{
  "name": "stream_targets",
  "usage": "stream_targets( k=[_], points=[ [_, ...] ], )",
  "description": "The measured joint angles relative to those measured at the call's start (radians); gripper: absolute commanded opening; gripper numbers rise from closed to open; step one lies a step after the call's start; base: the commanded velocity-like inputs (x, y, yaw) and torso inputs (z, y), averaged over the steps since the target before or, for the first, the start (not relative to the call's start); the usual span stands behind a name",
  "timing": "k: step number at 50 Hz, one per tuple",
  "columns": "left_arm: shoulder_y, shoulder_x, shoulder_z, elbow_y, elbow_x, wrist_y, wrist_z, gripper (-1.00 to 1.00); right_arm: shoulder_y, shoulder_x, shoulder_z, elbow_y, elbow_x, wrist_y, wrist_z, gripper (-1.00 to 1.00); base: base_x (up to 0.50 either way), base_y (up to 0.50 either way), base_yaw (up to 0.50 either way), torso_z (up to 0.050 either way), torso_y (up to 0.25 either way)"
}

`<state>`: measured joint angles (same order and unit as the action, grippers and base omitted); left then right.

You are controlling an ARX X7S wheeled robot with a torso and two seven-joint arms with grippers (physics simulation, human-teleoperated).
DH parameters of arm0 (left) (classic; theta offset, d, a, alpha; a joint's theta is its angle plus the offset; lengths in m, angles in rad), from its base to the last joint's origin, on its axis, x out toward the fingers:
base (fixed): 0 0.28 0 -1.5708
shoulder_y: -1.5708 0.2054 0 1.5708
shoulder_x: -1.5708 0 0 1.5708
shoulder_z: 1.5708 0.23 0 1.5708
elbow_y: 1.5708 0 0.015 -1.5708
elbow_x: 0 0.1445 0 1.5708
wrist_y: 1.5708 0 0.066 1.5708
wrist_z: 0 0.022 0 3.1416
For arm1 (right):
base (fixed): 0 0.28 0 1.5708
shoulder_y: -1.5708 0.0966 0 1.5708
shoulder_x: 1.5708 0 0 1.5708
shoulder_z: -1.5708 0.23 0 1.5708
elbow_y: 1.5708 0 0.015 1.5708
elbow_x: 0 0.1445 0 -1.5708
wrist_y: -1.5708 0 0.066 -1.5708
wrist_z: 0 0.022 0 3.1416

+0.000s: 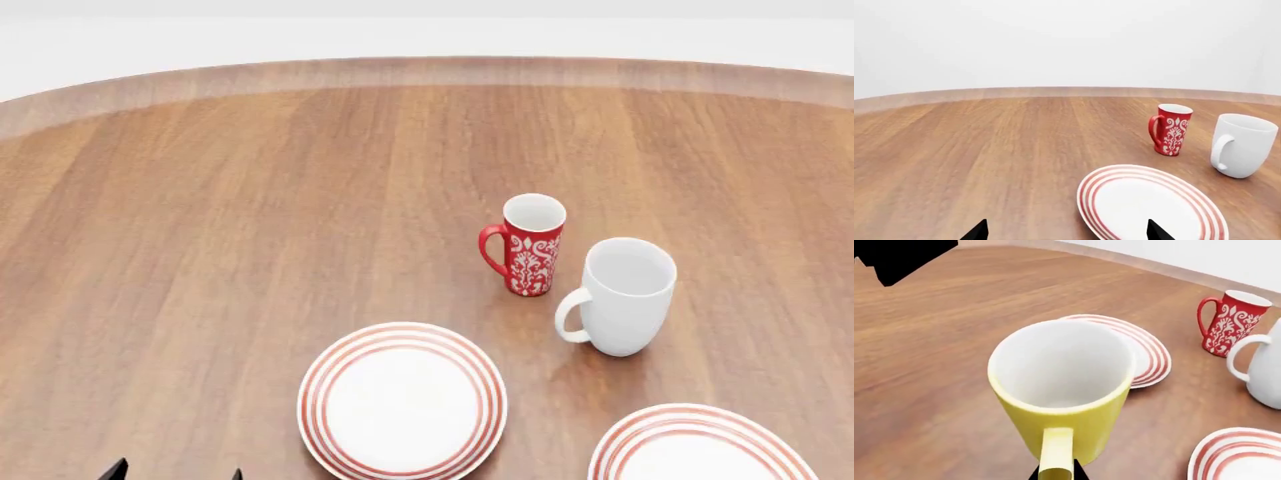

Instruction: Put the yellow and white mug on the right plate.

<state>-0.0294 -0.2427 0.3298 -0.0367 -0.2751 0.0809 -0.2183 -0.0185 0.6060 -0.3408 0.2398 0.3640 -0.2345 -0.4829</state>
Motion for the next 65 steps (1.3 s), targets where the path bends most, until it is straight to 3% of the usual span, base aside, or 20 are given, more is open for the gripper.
stream_targets(
  k=[21,65],
  points=[
    [-0.003,-0.004,0.011,-0.006,-0.003,0.005,-0.007,1.00,-0.050,0.052,0.085,-0.026,0.067,0.002,0.054,-1.00,0.00,0.00,0.00,0.000,0.000],
    [-0.007,-0.016,0.024,-0.009,-0.017,0.009,-0.020,1.00,0.069,0.031,0.174,0.143,0.193,0.065,0.075,-1.00,0.00,0.00,0.00,0.000,0.000]
  ],
)
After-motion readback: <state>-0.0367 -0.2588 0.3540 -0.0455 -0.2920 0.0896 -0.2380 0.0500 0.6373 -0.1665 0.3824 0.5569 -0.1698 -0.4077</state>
